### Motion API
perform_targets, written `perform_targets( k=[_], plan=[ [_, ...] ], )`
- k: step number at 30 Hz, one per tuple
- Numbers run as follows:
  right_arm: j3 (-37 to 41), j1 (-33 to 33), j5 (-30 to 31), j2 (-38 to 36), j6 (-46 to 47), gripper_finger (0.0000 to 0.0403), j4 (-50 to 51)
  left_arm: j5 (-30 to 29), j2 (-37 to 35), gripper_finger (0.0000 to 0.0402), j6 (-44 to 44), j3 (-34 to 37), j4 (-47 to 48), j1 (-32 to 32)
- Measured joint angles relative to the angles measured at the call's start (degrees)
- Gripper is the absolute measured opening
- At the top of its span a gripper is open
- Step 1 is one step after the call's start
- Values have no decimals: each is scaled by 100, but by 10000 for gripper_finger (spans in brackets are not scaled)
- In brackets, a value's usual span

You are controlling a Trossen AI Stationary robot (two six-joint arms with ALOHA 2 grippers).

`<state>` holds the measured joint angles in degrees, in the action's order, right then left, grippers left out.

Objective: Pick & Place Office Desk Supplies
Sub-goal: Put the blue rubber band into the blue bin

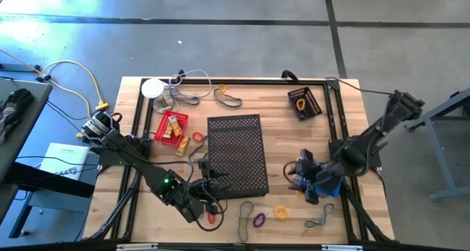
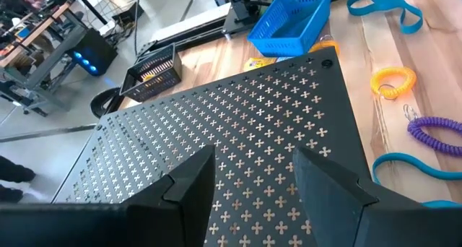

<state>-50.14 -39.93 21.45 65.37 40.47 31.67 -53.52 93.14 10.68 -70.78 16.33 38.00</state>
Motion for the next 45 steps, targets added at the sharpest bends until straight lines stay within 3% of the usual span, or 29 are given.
perform_targets(
  k=[7, 13, 16, 24, 30, 45],
  plan=[
    [-1136, -404, -120, 1070, 1303, 235, 1137, 0, 0, 178, 348, 0, -5, 0],
    [-1238, -666, -1155, 1623, 3607, 235, 1601, 182, 0, 178, 356, 0, -9, 28],
    [-1162, -902, -1559, 1873, 4170, 235, 1448, 310, 0, 178, 388, 0, -10, 28],
    [-1151, -1443, -2219, 2584, 4212, 235, 401, 424, 0, 178, 570, 0, -8, 28],
    [-1151, -1451, -2411, 3006, 4387, 235, 460, 428, 0, 178, 615, 0, -8, 28],
    [-1158, -1356, -2619, 3914, 3749, 235, 924, 428, 0, 178, 589, 2, -7, 28]
  ],
)
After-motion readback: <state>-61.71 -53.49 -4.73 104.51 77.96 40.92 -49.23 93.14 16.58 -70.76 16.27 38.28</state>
